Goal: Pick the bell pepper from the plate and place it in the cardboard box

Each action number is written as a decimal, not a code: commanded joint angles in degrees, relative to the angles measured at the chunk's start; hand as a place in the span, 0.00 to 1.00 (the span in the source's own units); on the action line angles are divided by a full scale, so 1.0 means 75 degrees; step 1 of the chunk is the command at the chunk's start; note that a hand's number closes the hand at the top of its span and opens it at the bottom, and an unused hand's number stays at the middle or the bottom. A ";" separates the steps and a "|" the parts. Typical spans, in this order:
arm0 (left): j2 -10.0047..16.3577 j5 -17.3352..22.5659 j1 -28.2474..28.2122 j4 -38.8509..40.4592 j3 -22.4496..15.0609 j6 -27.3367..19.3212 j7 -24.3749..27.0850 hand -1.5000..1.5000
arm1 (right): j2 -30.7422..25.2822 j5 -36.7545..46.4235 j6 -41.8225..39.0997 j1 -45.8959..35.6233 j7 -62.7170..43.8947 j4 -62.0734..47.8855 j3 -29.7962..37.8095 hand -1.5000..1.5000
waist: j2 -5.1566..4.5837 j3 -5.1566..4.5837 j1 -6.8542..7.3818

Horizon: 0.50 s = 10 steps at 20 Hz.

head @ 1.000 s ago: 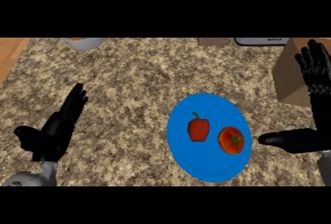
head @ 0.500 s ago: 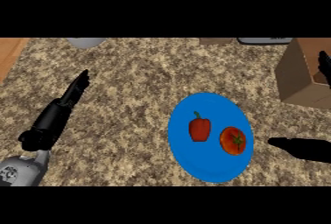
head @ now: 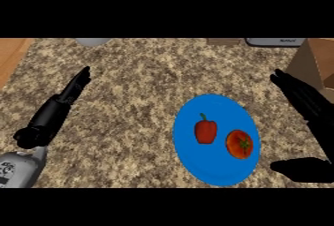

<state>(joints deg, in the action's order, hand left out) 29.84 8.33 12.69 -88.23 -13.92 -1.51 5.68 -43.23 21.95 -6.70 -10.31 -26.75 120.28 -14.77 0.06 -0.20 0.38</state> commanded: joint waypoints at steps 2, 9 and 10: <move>-0.0129 -0.0042 0.0119 0.0352 0.0016 0.0204 0.0300 0.50 | -0.0087 0.0118 -0.1627 -0.1071 -0.1795 0.0182 -0.1235 0.00 | -0.0043 -0.0012 0.0137; -0.0148 -0.0171 0.0327 0.0037 0.0052 0.0202 -0.0244 0.50 | 0.1682 0.0062 -0.3070 -0.3036 -0.4823 -0.0328 -0.2842 0.00 | -0.0003 0.0000 0.0174; -0.0078 -0.0085 0.0481 0.0327 0.0139 0.0446 -0.0121 0.50 | 0.2042 0.0056 -0.3096 -0.3461 -0.4854 -0.0956 -0.2847 0.00 | -0.0031 -0.0001 0.0182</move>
<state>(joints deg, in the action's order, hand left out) 28.29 6.98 14.83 -86.97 -14.07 -0.48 5.07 -35.26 21.47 -25.05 -28.75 -52.99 118.68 -30.80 -0.04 -0.25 1.55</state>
